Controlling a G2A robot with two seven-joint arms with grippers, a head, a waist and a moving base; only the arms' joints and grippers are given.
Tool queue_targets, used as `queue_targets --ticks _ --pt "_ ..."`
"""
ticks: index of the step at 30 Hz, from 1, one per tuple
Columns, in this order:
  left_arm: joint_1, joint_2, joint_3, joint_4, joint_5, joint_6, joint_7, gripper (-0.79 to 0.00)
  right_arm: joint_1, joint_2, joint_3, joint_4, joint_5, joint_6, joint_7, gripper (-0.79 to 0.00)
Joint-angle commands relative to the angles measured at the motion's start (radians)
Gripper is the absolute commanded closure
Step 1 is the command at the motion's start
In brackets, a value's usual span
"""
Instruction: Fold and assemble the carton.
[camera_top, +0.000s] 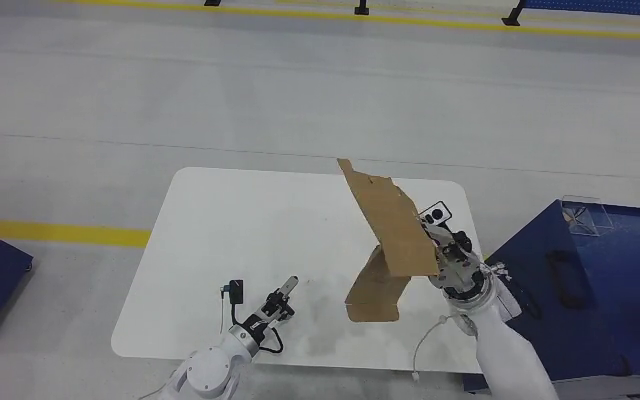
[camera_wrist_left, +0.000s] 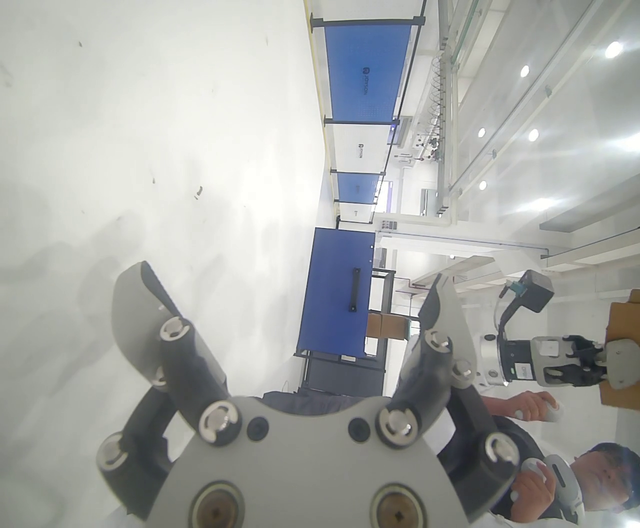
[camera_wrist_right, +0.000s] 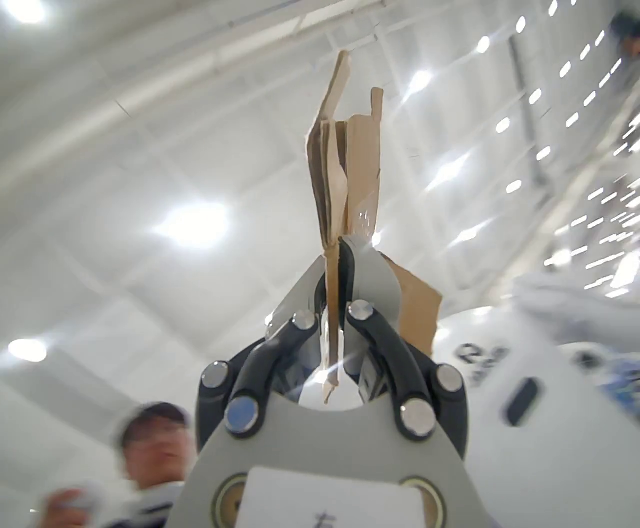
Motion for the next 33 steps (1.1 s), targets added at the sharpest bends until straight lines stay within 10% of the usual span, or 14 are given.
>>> queue_targets --ticks 1,6,11,23,33 --pt "0.000 0.000 0.000 0.000 0.000 0.000 0.000 -0.785 -0.027 0.000 0.035 -0.041 -0.136 -0.227 0.027 0.000" --pt "0.000 0.000 0.000 0.000 0.000 0.000 0.000 -0.785 -0.115 -0.005 0.145 -0.142 -0.357 -0.674 -0.001 0.000" --pt "0.000 0.000 0.000 0.000 0.000 0.000 0.000 -0.785 -0.183 -0.017 0.240 -0.234 -0.798 -0.945 -0.272 0.000" --pt "0.000 0.000 0.000 0.000 0.000 0.000 0.000 -0.785 -0.181 -0.017 0.245 -0.240 -0.807 -0.946 -0.273 0.000" --pt "0.000 0.000 0.000 0.000 0.000 0.000 0.000 -0.785 -0.131 -0.046 0.601 -0.607 -1.635 -1.026 -0.610 0.000"
